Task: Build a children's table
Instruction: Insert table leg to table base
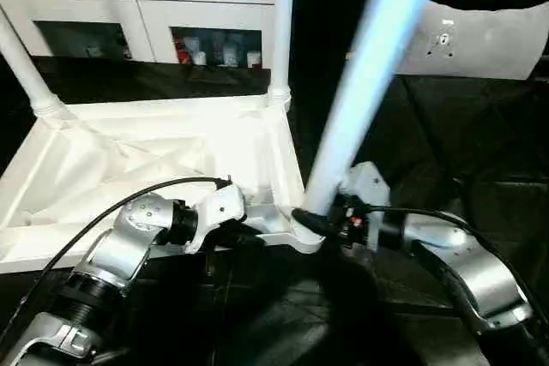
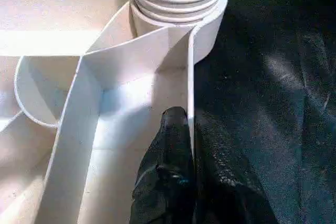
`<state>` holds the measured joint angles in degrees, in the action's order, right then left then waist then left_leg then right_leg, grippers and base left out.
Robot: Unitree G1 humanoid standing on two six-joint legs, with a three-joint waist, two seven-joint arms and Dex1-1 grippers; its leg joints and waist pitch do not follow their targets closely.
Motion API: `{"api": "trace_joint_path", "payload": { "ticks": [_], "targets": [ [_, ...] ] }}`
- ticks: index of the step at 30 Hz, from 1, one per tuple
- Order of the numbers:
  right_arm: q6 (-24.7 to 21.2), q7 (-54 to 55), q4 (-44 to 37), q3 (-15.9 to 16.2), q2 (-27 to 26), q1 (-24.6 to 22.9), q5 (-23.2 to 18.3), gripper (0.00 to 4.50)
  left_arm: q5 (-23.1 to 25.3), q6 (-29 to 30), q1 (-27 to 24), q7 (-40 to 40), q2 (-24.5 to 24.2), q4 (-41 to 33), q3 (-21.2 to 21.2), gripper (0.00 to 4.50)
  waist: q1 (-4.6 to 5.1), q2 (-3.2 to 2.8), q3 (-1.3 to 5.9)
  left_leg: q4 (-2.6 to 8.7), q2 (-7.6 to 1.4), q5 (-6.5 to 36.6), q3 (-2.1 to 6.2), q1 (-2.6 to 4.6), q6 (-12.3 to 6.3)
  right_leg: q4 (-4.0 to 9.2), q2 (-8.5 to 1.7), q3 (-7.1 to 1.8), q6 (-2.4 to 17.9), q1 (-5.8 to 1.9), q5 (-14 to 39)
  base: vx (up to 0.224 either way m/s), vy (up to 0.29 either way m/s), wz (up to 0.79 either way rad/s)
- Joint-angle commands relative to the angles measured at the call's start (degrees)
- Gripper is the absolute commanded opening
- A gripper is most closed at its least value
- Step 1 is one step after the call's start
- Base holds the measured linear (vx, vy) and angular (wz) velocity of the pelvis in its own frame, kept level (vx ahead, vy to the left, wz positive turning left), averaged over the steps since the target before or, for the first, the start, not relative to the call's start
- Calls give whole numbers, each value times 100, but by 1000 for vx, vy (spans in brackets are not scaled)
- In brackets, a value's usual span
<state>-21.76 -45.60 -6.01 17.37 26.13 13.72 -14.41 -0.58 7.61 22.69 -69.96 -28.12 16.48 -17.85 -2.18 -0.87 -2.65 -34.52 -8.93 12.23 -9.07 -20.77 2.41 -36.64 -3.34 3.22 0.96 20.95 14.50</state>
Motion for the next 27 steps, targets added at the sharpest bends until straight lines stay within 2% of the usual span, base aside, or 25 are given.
{"api": "trace_joint_path", "payload": {
  "ticks": [1, 4, 6, 7, 8, 11, 13, 16, 17, 19, 22, 23, 24, 25, 26, 27],
  "targets": [
    [-380, -375, 583, 742, 190, -408, 317, 190, -286, -179, 133, -188, -24, -182, 98, 0, 0, 60, 101, 433, -425, 511, 136, 3, -516, 476, -541, -350, 1334, -193, 74, 0, 0, 0],
    [-431, -542, 492, 840, 243, -492, 294, 190, -298, -238, 257, -310, -24, -103, 59, 0, 13, 72, 64, 456, -429, 648, 138, 26, -513, 505, -548, -353, 1316, -189, 275, 0, 0, 0],
    [-535, -719, 379, 925, 284, -567, 208, 190, -296, -359, 497, -459, 10, 109, 19, 0, 21, 94, -9, 490, -428, 771, 138, 35, -481, 550, -546, -365, 1251, -163, 564, 0, 0, 0],
    [-591, -793, 290, 971, 312, -614, 163, 190, -288, -414, 628, -542, 29, 206, -12, 0, 18, 91, -3, 491, -432, 786, 137, 50, -466, 556, -543, -371, 1242, -162, 594, 0, 0, 0],
    [-650, -845, 201, 1012, 326, -651, 115, 190, -280, -448, 757, -605, 64, 304, -38, 0, 9, 78, -26, 498, -448, 805, 135, 78, -439, 557, -551, -384, 1256, -147, 532, 0, 0, 0],
    [-781, -871, 35, 1042, 312, -715, -13, 190, -247, -495, 972, -665, 136, 479, -72, 0, 14, 93, -45, 523, -475, 743, 154, 59, -443, 513, -563, -371, 1393, -168, 107, 0, 0, 0],
    [-871, -868, -110, 1066, 294, -785, -97, 190, -177, -586, 1188, -633, 215, 722, -74, 0, -3, 86, -67, 533, -473, 870, 144, 88, -408, 541, -569, -385, 1405, -153, 232, 0, 0, 0],
    [-905, -868, -205, 1098, 275, -846, -96, 190, -108, -679, 1360, -582, 259, 960, -49, 0, -21, 101, -101, 559, -491, 1003, 148, 89, -337, 568, -590, -395, 1407, -155, 478, 0, 0, 0],
    [-901, -862, -206, 1102, 268, -852, -88, 190, -91, -701, 1375, -564, 256, 992, -46, 0, -30, 112, -111, 568, -496, 1026, 147, 85, -315, 574, -597, -400, 1396, -157, 546, 0, 0, 0],
    [-884, -819, -205, 1106, 238, -873, -77, 189, -56, -750, 1414, -525, 240, 1097, -26, 0, -43, 86, -110, 579, -501, 1012, 156, 78, -300, 578, -608, -399, 1388, -165, 565, 0, 0, 0],
    [-793, -625, -190, 1016, 88, -927, -129, 189, -113, -633, 1314, -470, 164, 1045, 89, 0, -48, 98, -129, 608, -505, 1052, 150, 78, -268, 601, -620, -407, 1360, -162, 699, 0, 0, 0],
    [-751, -505, -165, 930, -3, -940, -143, 189, -169, -515, 1230, -419, 142, 951, 153, 0, -45, 105, -142, 624, -503, 1097, 149, 73, -249, 616, -619, -410, 1328, -159, 834, 0, 0, 0],
    [-721, -347, -112, 814, -115, -944, -122, 189, -172, -419, 1115, -294, 110, 840, 216, 0, -52, 145, -154, 641, -500, 1181, 140, 77, -234, 650, -630, -415, 1274, -144, 1141, 0, 0, 0],
    [-721, -347, -112, 814, -115, -944, -122, 189, -172, -419, 1115, -294, 110, 840, 216, 0, -57, 132, -149, 647, -500, 1199, 139, 79, -215, 662, -644, -417, 1251, -144, 1271, 0, 0, 0],
    [-679, -57, -8, 625, -290, -927, -46, 189, -129, -210, 855, -37, 25, 556, 325, 0, -59, 130, -162, 658, -504, 1208, 136, 87, -192, 689, -641, -430, 1196, -125, 1441, 0, 0, 0],
    [-653, 121, 51, 519, -388, -906, 2, 189, -86, -28, 654, 166, -19, 304, 410, 0, -50, 127, -159, 675, -520, 1147, 139, 83, -165, 678, -634, -423, 1200, -125, 1362, 0, 0, 0]
  ]
}}
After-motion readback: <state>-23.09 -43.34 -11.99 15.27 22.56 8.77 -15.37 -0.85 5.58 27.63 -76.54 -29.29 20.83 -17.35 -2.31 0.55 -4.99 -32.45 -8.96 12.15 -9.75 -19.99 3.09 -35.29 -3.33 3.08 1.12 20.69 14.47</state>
